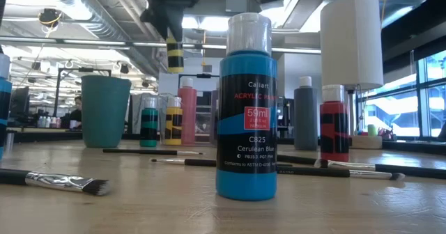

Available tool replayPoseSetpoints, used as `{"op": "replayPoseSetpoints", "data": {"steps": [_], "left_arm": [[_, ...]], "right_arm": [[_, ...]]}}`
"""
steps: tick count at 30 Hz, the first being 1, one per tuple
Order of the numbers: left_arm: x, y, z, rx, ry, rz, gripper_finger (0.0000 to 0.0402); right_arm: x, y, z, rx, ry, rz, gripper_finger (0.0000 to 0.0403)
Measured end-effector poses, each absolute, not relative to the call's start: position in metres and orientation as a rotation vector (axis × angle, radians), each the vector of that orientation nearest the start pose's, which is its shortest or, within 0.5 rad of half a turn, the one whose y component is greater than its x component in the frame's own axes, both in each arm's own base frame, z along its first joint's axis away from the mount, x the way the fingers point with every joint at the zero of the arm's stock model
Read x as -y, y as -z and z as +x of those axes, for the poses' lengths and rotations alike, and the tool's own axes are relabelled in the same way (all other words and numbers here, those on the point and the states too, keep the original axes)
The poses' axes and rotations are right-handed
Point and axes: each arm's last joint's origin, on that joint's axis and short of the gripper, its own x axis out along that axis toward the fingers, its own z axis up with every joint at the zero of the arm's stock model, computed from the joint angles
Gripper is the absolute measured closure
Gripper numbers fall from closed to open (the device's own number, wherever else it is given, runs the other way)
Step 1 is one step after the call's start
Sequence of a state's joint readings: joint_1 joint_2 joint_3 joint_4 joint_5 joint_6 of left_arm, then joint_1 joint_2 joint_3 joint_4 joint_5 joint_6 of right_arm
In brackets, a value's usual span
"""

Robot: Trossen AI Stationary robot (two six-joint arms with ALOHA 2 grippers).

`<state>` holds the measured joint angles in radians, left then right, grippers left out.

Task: Pick & Place Paint Supplies
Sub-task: Put the light yellow paint bottle into the transparent bin

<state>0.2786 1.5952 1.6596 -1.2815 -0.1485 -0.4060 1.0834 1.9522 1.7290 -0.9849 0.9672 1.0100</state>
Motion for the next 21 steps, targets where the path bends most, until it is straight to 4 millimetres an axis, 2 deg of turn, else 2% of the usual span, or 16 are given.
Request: {"op": "replayPoseSetpoints", "data": {"steps": [5,12,17,21], "left_arm": [[-0.107,-0.339,0.294,-1.165,-0.662,-0.486,0.0259],[-0.121,-0.314,0.308,-1.224,-0.697,-0.613,0.0259],[-0.135,-0.300,0.317,-1.205,-0.750,-0.697,0.0259],[-0.138,-0.292,0.322,-1.210,-0.759,-0.747,0.0259]], "right_arm": [[-0.341,-0.275,0.213,-0.560,0.217,-0.047,0.0259],[-0.341,-0.275,0.216,-0.556,0.212,-0.024,0.0259],[-0.343,-0.275,0.214,-0.556,0.204,-0.022,0.0259],[-0.344,-0.275,0.212,-0.560,0.193,-0.046,0.0259]]}}
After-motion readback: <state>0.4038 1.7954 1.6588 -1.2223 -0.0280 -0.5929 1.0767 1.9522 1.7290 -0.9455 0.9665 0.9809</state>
